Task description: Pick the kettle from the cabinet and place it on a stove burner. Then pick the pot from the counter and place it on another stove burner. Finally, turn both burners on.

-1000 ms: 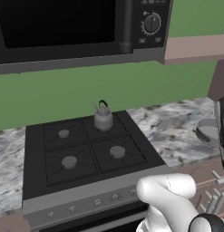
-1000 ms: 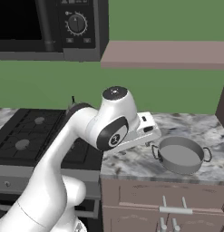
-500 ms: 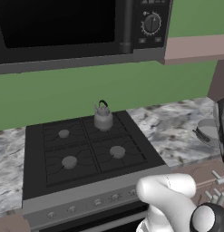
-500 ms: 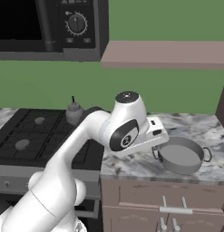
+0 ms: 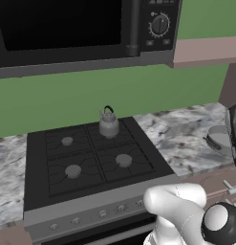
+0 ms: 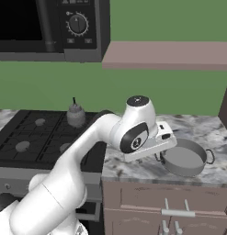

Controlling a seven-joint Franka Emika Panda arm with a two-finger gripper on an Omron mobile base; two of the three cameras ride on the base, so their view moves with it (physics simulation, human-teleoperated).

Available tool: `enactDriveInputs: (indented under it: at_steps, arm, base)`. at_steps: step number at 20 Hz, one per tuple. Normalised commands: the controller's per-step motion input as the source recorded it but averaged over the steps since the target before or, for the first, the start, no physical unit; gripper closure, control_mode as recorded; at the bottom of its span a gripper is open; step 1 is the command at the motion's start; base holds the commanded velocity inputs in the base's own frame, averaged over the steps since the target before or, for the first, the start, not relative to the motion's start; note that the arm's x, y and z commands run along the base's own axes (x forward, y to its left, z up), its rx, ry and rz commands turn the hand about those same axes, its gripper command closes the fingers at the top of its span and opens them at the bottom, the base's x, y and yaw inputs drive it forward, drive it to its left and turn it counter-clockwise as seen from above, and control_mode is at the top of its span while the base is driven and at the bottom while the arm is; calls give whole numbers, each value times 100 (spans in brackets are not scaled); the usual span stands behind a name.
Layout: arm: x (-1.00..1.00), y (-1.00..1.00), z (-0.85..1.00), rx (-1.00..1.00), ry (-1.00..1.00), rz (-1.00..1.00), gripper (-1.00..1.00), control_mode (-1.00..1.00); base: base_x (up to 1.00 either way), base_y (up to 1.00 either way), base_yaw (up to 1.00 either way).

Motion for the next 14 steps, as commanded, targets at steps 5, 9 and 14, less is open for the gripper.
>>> enactDriveInputs:
  at_steps: [5,9,14]
  arm:
    - [8,-14,-17,0,3,0,-100,-100]
    - [17,-5,-19,1,3,0,-100,-100]
    - [21,-1,-18,2,3,0,-100,-100]
  base:
    - [0,0,0]
    - [0,0,0]
    - [0,0,0]
